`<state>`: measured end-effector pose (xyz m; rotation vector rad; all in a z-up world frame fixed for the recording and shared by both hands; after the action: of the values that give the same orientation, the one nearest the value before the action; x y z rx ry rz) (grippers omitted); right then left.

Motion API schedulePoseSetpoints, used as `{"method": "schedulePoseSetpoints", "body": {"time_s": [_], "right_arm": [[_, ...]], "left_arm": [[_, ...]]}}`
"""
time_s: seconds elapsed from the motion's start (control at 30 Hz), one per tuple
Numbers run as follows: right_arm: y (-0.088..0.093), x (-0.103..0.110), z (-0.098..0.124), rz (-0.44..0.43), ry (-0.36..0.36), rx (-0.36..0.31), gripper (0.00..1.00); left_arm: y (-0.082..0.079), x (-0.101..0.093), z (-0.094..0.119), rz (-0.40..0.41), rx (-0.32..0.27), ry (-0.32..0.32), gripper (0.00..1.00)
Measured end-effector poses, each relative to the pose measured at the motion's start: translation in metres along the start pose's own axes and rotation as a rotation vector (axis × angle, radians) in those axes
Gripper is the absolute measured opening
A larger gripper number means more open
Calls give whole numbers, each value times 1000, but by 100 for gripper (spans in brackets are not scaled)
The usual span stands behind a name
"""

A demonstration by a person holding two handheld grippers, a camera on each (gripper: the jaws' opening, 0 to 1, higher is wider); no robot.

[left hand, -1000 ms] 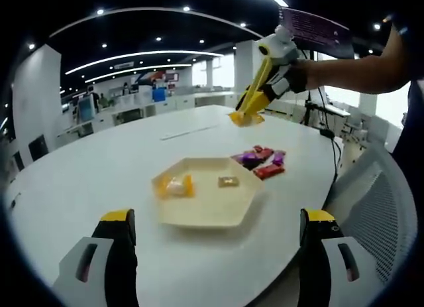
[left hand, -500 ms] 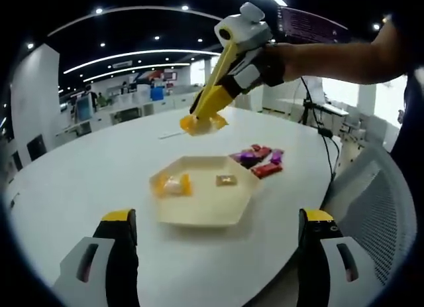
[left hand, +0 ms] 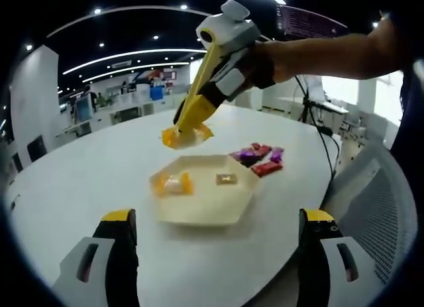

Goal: Place the target food into the container with the food tongs after gripping and lifting it, then release it inside without dropping or visibly crushing the food.

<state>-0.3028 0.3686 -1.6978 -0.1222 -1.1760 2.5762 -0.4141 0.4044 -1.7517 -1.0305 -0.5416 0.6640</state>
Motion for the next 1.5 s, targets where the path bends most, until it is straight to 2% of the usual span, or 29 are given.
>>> {"method": "schedulePoseSetpoints", "body": {"time_s": [0.3, 0.47, 0.6, 0.9, 1.13, 1.17, 1.27, 1.5], "right_arm": [[0, 1, 6, -18, 2, -27, 26], [-3, -3, 22, -18, 9, -60, 27], [-5, -6, 44, 2, 15, -119, 27], [20, -25, 85, -31, 65, -155, 27], [40, -28, 110, -33, 98, -156, 27], [43, -28, 117, -34, 100, -162, 27], [51, -29, 130, -26, 110, -164, 27], [75, -38, 152, -36, 133, -155, 27]], "left_arm": [[-1, 1, 0, 8, -2, -1, 98], [-1, 0, 0, 10, -3, 3, 98], [-2, 1, 1, 12, -10, 0, 98], [-2, 0, 1, 11, -15, 7, 98], [-1, -2, 0, 0, -8, 13, 99], [-2, -2, 0, -29, -13, 8, 99], [-1, -3, 0, -12, -9, 22, 99], [-3, 3, 1, 2, -19, -1, 99]]}}
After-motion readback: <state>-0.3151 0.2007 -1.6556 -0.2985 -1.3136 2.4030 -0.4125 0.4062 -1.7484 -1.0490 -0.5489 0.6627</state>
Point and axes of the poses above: the point that each gripper's makers call its tool centre point, and the gripper's own axes: z roughly backward along the fingers, x roughly to its left, y roughly out of its underside, the point moved 1 cm from there along z, roughly backward along the fingers, and after that the axes turned 5 degrees about -z, right-handed, at the moved point
